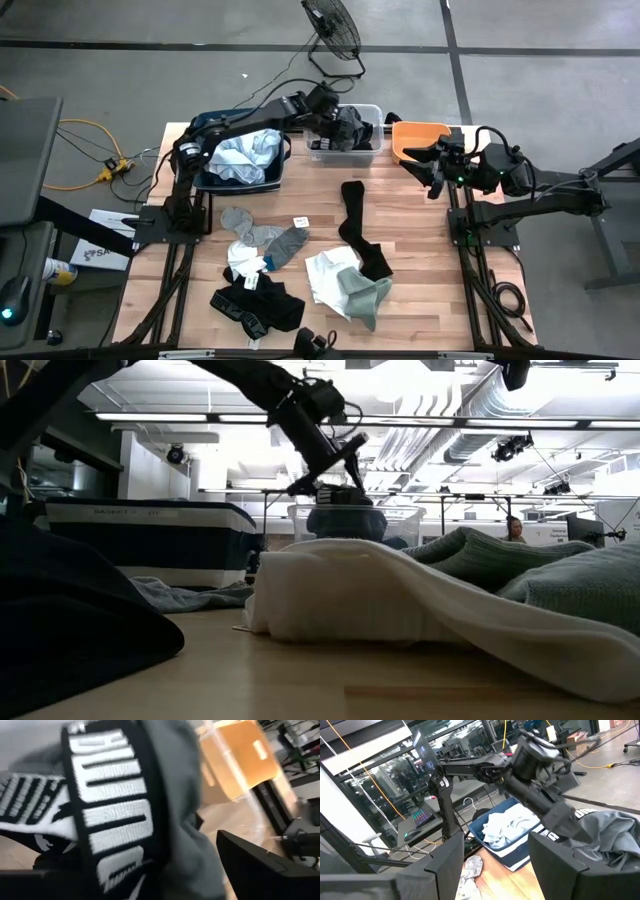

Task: Pick & Place Cloths
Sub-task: Put the gray boxer short into the transparent bin

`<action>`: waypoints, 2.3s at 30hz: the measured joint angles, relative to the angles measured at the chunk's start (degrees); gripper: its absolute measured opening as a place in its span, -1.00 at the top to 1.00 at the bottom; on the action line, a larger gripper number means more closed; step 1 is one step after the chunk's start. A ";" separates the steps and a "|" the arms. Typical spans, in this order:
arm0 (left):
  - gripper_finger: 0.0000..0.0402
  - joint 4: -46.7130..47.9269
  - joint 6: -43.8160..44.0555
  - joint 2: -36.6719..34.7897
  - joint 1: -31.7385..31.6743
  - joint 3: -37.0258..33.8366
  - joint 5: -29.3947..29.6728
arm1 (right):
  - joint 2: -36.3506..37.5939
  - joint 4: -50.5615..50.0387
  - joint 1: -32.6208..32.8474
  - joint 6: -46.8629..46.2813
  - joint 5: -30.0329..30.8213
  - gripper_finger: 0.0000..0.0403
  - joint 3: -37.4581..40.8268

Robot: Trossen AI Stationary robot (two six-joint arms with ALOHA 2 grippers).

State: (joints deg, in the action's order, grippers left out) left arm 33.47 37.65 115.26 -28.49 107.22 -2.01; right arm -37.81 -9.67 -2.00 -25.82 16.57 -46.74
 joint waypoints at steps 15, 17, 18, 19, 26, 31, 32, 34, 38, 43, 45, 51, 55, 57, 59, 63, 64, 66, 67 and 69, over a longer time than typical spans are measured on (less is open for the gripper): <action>-0.45 1.27 0.02 -9.16 0.02 0.02 2.15 | -1.52 0.07 0.02 0.40 -0.03 -0.05 0.00; -0.45 1.39 0.04 -9.16 0.08 0.02 1.95 | -2.13 0.40 0.00 0.48 -0.03 -0.05 0.02; -0.45 1.50 0.10 -9.12 0.18 0.00 1.49 | -2.31 0.71 0.02 0.50 -0.09 -0.05 0.02; -0.45 1.39 0.16 -9.19 0.37 -0.01 0.97 | -2.53 1.14 0.00 0.50 -0.19 -0.05 0.02; -0.45 2.47 -4.35 -15.25 1.63 -0.07 0.90 | -5.98 6.19 -0.12 -0.04 -1.83 -0.01 -0.02; -0.45 5.82 -11.47 -20.38 4.70 0.05 4.93 | -12.34 5.97 -2.92 1.99 -4.57 0.18 -3.18; -0.45 6.97 -12.07 -21.35 5.38 0.09 5.92 | -13.93 5.99 -3.75 2.43 -5.22 0.23 -4.20; -0.45 11.20 -13.50 -23.13 6.28 -0.01 8.17 | -17.17 5.90 -5.31 3.29 -6.47 0.34 -6.33; -0.45 18.75 -17.73 -25.56 8.05 0.02 14.96 | -24.01 5.82 -8.86 4.09 -6.64 0.59 -10.85; -0.45 27.89 -20.17 -27.29 7.85 0.02 18.59 | -32.00 5.92 -13.40 5.20 -9.51 0.93 -16.50; -0.45 29.39 -23.00 -27.69 7.86 0.00 19.27 | -35.16 5.81 -15.15 5.24 -11.11 0.96 -18.94; -0.45 29.73 -28.80 -28.68 7.91 0.00 19.28 | -45.25 2.80 -19.09 6.49 -13.80 0.98 -28.37; -0.45 29.73 -29.93 -28.70 7.89 -0.02 17.77 | -52.30 -3.66 -21.21 6.48 -13.91 0.98 -36.40; -0.45 29.70 -30.30 -28.70 7.91 -0.02 17.41 | -55.72 -6.47 -22.22 5.59 -13.73 0.98 -40.21; -0.45 29.70 -30.99 -28.69 7.91 -0.03 16.54 | -58.75 -8.16 -23.24 4.07 -14.19 0.98 -43.11; -0.45 29.68 -31.43 -28.68 7.91 -0.04 14.16 | -64.13 -9.71 -24.89 1.15 -16.52 0.98 -46.46; -0.45 29.66 -31.43 -28.68 7.91 -0.04 14.04 | -65.22 -10.13 -25.18 0.20 -16.75 0.98 -46.60; -0.45 29.66 -31.43 -28.68 7.91 -0.04 13.21 | -67.47 -11.32 -25.75 -1.85 -17.22 0.98 -46.64; -0.45 29.63 -31.51 -28.68 7.91 -0.04 12.94 | -68.46 -12.14 -25.90 -2.65 -17.61 0.98 -46.62; -0.45 29.60 -32.26 -28.68 7.91 -0.04 12.24 | -70.34 -13.77 -26.18 -3.71 -18.07 0.98 -46.62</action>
State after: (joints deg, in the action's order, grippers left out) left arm 63.07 5.39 86.59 -20.58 107.18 10.23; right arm -108.15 -23.44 -28.18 -29.53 -1.50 -93.36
